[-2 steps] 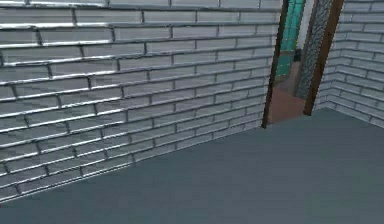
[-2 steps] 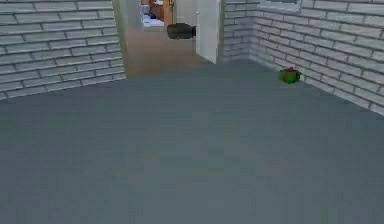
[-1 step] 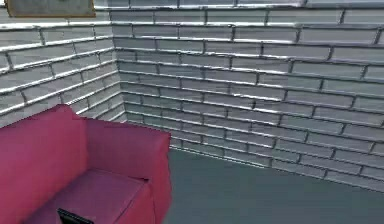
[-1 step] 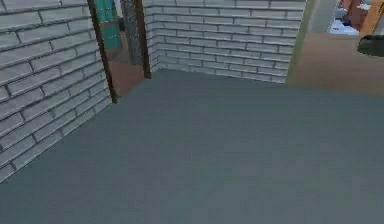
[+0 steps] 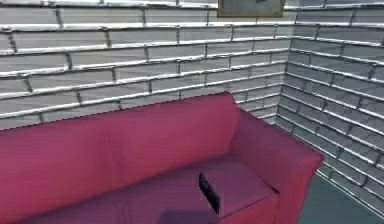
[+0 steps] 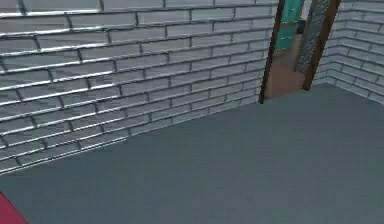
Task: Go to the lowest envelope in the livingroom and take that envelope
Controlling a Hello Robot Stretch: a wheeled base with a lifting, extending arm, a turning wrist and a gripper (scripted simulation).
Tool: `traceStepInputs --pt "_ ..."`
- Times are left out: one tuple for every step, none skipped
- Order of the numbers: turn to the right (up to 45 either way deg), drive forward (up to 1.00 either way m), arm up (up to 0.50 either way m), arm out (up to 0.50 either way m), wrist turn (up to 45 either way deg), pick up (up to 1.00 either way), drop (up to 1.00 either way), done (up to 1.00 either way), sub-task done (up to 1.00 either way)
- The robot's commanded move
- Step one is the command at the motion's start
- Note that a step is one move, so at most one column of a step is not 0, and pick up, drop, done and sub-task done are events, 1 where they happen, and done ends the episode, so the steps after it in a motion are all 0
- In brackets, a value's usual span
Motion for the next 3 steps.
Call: traceStepInputs --pt "-45.0 0.00 0.00 0.00 0.0 0.00 0.00 0.00 0.00" --pt "-36.0 0.00 0.00 0.00 0.0 0.00 0.00 0.00 0.00" --pt "0.0 0.00 0.50 0.00 0.0 0.00 0.00 0.00 0.00"
